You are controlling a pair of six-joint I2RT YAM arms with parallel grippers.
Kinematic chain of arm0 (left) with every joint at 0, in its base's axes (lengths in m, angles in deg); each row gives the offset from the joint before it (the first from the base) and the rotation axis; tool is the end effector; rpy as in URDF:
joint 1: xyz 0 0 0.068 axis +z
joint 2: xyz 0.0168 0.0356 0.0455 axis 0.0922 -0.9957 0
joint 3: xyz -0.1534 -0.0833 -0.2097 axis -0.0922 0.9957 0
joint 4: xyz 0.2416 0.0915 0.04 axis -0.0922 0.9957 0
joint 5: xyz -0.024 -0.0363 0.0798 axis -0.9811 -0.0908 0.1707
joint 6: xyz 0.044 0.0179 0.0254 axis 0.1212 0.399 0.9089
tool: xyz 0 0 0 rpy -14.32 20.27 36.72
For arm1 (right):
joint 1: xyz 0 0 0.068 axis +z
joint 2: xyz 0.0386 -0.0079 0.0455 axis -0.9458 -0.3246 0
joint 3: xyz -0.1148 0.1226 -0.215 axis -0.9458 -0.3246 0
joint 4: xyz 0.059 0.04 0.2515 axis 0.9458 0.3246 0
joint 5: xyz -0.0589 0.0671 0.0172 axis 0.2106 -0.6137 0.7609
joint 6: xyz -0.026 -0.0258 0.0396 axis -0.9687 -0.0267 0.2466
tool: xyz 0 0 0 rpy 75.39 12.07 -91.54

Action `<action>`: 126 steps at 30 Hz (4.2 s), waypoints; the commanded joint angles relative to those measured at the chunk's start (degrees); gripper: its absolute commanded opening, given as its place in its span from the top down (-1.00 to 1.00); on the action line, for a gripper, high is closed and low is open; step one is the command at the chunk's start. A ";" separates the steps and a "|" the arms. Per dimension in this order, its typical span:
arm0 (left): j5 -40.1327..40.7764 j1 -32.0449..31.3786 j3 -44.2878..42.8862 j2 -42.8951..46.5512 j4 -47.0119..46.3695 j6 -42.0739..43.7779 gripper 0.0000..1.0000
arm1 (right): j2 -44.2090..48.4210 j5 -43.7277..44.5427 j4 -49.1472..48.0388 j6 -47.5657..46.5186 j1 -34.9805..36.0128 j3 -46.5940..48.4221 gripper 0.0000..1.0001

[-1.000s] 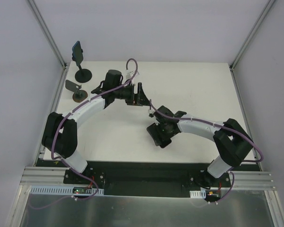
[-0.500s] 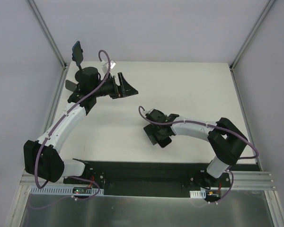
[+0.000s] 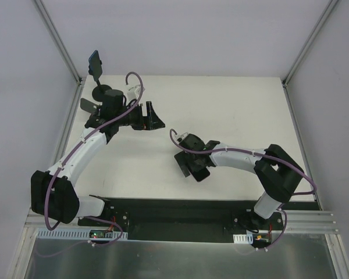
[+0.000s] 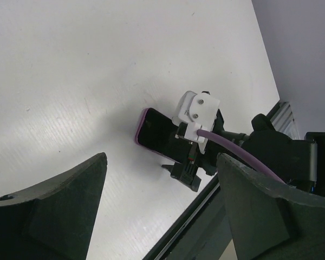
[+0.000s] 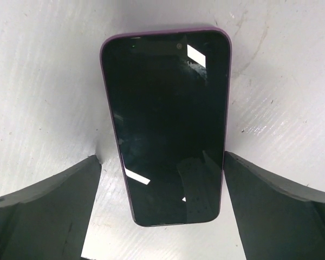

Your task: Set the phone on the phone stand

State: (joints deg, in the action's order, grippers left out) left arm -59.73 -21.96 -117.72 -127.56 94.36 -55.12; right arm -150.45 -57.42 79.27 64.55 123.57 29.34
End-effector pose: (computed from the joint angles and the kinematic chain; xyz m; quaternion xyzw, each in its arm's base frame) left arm 0.2787 -0.1058 0.3237 0.1280 0.8038 -0.4260 0.3950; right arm 0.2031 0.2544 0.1669 -0.4036 0.8757 0.0343 0.2630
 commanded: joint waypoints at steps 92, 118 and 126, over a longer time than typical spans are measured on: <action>11.69 -14.63 -6.56 -6.24 12.42 14.13 1.00 | 59.98 8.21 -11.95 -0.54 4.44 -30.78 -0.93; 21.21 24.83 -23.77 -2.97 25.88 39.96 1.00 | 58.06 -2.24 -21.88 -0.63 4.27 -38.87 -0.93; 19.79 31.08 -31.16 -12.02 25.53 43.13 1.00 | 60.96 -0.22 -21.35 -0.71 4.27 -39.93 -0.93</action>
State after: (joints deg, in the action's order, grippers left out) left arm -37.46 7.81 -142.83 -137.18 123.06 -15.62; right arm -91.37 -58.23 60.56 63.35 127.72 -9.98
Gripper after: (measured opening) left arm 0.047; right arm 0.967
